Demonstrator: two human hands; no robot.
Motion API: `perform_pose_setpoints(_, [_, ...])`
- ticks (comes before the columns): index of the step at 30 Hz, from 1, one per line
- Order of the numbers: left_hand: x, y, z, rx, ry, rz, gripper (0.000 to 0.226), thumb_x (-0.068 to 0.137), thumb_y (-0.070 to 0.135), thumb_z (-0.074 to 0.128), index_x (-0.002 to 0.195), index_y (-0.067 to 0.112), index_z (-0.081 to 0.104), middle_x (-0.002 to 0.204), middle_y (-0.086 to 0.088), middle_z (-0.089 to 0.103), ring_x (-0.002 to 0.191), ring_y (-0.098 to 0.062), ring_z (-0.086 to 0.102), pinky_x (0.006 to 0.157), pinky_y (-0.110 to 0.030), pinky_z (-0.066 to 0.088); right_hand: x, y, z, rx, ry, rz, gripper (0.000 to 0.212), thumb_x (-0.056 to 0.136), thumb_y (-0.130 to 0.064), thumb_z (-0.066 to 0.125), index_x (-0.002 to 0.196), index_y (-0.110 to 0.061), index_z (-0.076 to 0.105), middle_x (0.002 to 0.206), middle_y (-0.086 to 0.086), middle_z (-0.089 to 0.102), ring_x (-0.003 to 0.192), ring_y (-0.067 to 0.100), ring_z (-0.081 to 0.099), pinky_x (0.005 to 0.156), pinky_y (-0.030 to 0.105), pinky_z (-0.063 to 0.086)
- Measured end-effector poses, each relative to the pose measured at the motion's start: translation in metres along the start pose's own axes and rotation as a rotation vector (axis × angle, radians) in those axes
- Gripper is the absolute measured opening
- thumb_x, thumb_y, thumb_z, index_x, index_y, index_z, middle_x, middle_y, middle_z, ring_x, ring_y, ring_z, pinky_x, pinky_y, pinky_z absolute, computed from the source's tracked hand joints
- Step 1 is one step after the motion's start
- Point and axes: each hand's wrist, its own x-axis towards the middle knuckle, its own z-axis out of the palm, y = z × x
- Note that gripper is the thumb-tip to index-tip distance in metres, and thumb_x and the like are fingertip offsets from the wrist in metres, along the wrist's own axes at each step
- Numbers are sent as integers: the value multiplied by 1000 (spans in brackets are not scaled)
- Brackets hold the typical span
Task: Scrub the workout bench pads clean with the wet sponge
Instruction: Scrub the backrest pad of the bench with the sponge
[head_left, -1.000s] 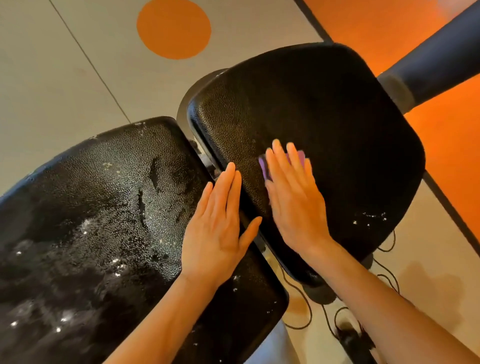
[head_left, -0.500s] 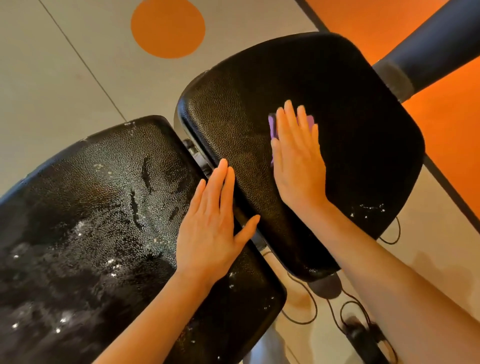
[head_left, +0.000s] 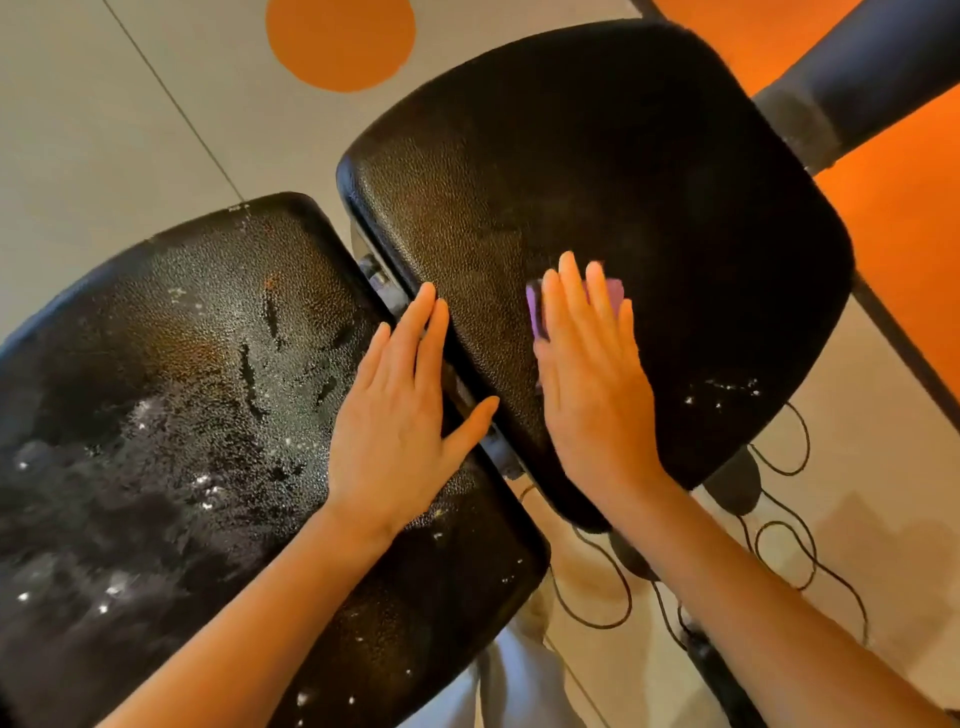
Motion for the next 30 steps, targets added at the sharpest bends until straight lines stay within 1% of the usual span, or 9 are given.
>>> perform_pose_setpoints(4, [0,0,-1,-13,-8,6,79,96,56,41,154,7,19,163,-8,15,150,-20,18,124,-37,13,-100,4,-14,-92,-177,-181,54,97,-18,31,151,-11,24,159,9,21,149,27,12,120,45,16])
perform_pose_setpoints(7, [-8,18,2,-97,10,21,70,98,40,48,154,6,23,162,-11,16,151,-24,14,125,-37,8,-65,13,-9,-66,-167,-180,51,100,-20,31,150,-10,29,159,9,24,149,25,15,120,46,19])
perform_pose_setpoints(10, [-18,50,13,-189,-1,64,66,95,32,46,152,3,26,161,-13,21,150,-26,18,124,-36,9,2,9,-3,-70,-95,-19,50,104,-21,36,151,-9,25,160,11,19,149,26,12,122,45,14])
perform_pose_setpoints(12, [-22,59,20,-224,-21,52,65,96,31,41,152,3,26,161,-12,22,151,-24,18,124,-34,10,-6,6,4,-27,-63,73,52,104,-21,36,152,-10,20,161,11,14,150,25,7,122,44,10])
perform_pose_setpoints(16, [-25,56,22,-187,-50,86,67,96,34,37,153,1,22,163,-12,15,152,-23,11,124,-28,5,-89,9,-6,-31,-138,-81,51,101,-19,34,150,-10,25,159,11,21,149,27,14,119,48,22])
perform_pose_setpoints(18, [-25,57,22,-170,-49,89,67,96,33,35,153,2,20,164,-11,13,152,-22,9,124,-28,6,-79,28,-8,-22,-138,-148,49,101,-23,28,148,-10,32,157,10,28,147,26,20,119,47,23])
perform_pose_setpoints(22, [-26,59,21,-123,-38,82,66,98,32,34,155,4,17,164,-9,11,153,-20,7,124,-30,9,-11,41,-13,-86,-72,48,51,101,-23,32,150,-8,27,159,13,23,148,28,16,119,45,10])
perform_pose_setpoints(25, [-27,59,20,-127,-49,93,67,98,32,35,155,4,15,164,-9,9,153,-19,4,124,-31,8,-31,23,-8,-38,-19,159,53,102,-22,34,151,-8,24,160,13,20,149,27,12,121,46,11])
perform_pose_setpoints(30, [-27,58,22,-103,-67,82,70,100,43,30,156,5,10,165,-7,3,153,-17,-1,124,-26,5,-88,21,-9,-28,-136,-72,51,102,-24,30,150,-10,28,159,10,24,149,25,15,121,46,17])
